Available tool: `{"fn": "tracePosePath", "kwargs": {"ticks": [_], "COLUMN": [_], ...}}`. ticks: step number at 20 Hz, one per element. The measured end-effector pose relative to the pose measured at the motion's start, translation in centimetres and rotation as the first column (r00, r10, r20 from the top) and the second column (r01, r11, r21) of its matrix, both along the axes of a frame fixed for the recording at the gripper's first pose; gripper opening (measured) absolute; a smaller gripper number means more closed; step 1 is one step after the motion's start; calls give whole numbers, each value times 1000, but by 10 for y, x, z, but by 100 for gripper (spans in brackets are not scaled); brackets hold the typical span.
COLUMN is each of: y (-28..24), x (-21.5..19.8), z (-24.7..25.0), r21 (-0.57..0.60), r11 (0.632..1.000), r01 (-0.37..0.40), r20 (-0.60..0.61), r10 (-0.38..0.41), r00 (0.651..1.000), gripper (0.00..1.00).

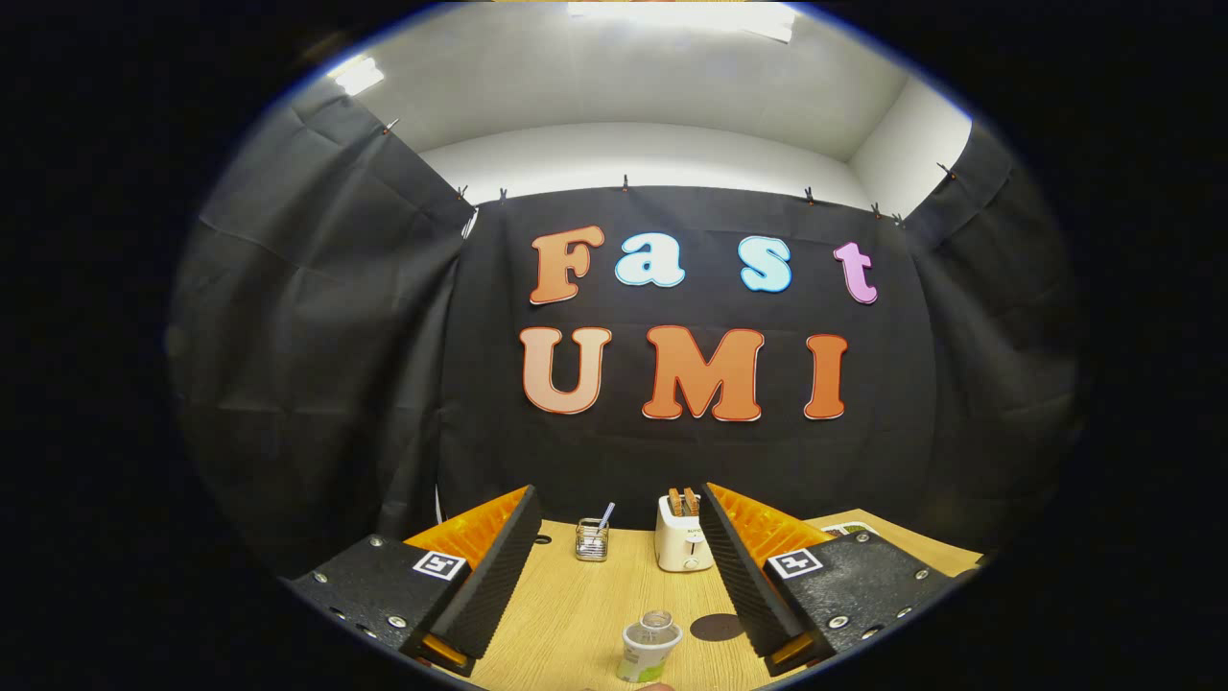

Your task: Take the bottle from table, then pour the juice into the cup, finally place the bottle on the coaster

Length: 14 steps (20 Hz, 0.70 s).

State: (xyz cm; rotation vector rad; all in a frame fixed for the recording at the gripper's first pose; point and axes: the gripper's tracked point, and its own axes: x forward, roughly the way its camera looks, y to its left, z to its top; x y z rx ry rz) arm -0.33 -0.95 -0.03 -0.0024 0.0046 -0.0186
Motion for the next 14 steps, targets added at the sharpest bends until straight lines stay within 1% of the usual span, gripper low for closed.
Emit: {"fn": "tracePosePath", "kwargs": {"ticks": [8, 10, 14], "y": [-6, -12, -27], "x": [-3, -3, -4], "z": [1, -1, -13], "r21": [3, -3, -27], "r11": [1000, 1000, 994], "r01": [8, 30, 104], "r20": [0, -1, -21], "r10": [-8, -30, -104], "r00": [1000, 1000, 994], "gripper": [98, 98, 98]}}
